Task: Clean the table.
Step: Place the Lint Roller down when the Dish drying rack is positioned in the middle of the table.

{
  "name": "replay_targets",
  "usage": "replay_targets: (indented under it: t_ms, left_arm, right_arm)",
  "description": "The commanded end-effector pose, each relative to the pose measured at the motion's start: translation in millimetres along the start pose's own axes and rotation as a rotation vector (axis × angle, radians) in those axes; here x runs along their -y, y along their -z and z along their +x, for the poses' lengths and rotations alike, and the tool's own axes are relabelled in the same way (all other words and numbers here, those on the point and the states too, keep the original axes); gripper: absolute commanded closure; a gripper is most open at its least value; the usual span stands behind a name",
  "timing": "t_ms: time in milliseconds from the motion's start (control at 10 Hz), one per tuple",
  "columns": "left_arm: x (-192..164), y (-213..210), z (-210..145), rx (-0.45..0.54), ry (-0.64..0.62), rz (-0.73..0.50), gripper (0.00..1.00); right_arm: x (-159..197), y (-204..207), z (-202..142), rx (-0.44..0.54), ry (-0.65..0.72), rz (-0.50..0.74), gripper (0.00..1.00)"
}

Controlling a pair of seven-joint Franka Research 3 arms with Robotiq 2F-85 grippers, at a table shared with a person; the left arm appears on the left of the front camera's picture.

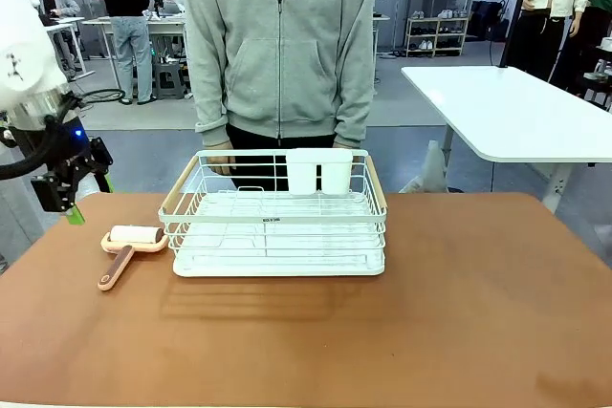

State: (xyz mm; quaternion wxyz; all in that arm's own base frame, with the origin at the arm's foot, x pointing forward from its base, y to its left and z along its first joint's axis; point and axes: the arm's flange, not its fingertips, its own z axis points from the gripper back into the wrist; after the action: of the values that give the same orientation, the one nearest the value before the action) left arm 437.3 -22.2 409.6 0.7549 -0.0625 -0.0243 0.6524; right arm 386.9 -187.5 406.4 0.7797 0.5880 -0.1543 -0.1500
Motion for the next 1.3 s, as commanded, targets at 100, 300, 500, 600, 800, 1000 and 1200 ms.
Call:
replay_targets:
  t_ms: [100,300,500,600,800,1000,1200]
  left_arm:
    - [-3.1,-22.4,-6.1,0.024,-0.040,0.053,0.00]
    - [-3.5,-23.6,-6.9,0.042,-0.035,0.046,0.00]
    - [-4.0,-20.2,-7.0,0.003,-0.025,0.029,0.00]
    - [-4.0,-20.2,-7.0,0.003,-0.025,0.029,0.00]
    - [-4.0,-20.2,-7.0,0.003,-0.025,0.029,0.00]
    - [-4.0,-20.2,-7.0,0.003,-0.025,0.029,0.00]
    - [-4.0,-20.2,-7.0,0.003,-0.025,0.029,0.00]
  right_arm:
    - [-2.6,-0.7,-0.2,0.001,-0.007,0.009,0.00]
    - [-2.6,-0.7,-0.2,0.001,-0.007,0.009,0.00]
    - [-2.6,-0.7,-0.2,0.001,-0.007,0.009,0.00]
    - [-2.6,-0.7,-0.2,0.001,-0.007,0.009,0.00]
    - [-2.6,-0.7,-0.2,0.001,-0.007,0.009,0.00]
    - [-2.6,-0.7,-0.2,0.001,-0.007,0.009,0.00]
    - [-2.6,-0.7,-0.2,0.001,-0.007,0.009,0.00]
